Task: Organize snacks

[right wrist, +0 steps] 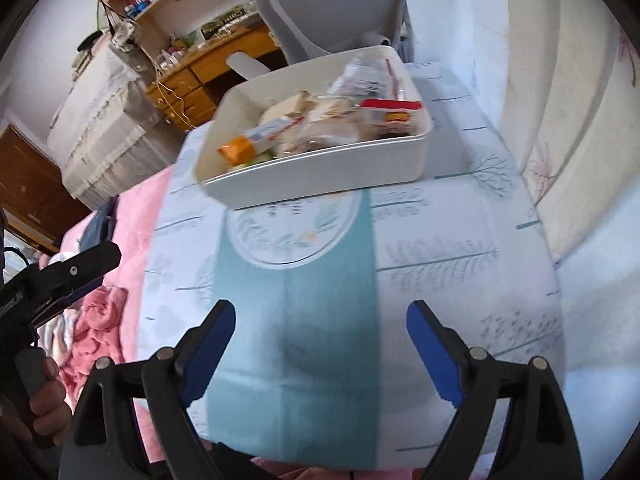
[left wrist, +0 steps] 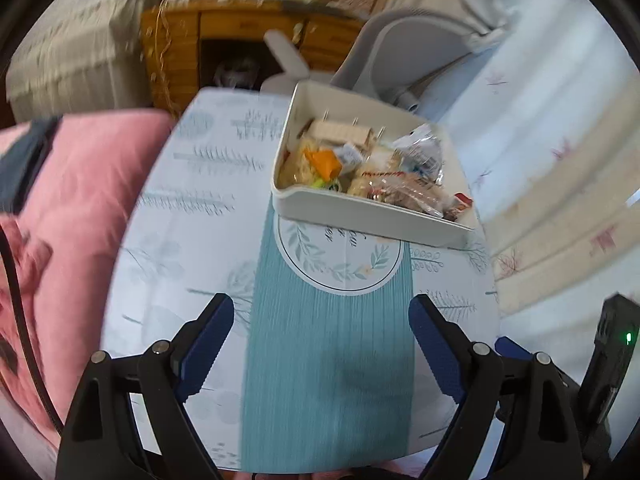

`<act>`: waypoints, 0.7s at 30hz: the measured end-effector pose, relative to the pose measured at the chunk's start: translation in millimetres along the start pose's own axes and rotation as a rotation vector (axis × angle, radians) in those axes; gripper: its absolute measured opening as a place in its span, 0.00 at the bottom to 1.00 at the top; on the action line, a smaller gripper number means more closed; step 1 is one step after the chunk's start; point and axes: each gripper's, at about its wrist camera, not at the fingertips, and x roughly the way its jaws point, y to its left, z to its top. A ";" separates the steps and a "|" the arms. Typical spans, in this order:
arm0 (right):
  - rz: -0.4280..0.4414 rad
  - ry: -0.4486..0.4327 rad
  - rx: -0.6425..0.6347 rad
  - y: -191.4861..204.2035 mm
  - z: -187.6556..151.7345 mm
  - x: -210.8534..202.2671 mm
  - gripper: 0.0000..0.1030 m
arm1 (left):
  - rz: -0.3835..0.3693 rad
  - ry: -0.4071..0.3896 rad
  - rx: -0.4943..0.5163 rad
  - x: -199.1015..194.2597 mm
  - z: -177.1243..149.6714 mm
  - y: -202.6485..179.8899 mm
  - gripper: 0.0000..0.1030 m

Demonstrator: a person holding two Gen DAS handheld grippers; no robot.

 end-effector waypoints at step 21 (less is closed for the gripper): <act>-0.053 -0.034 -0.064 1.0 -20.8 -96.5 0.91 | 0.034 -0.005 0.074 -70.8 -8.3 -53.2 0.86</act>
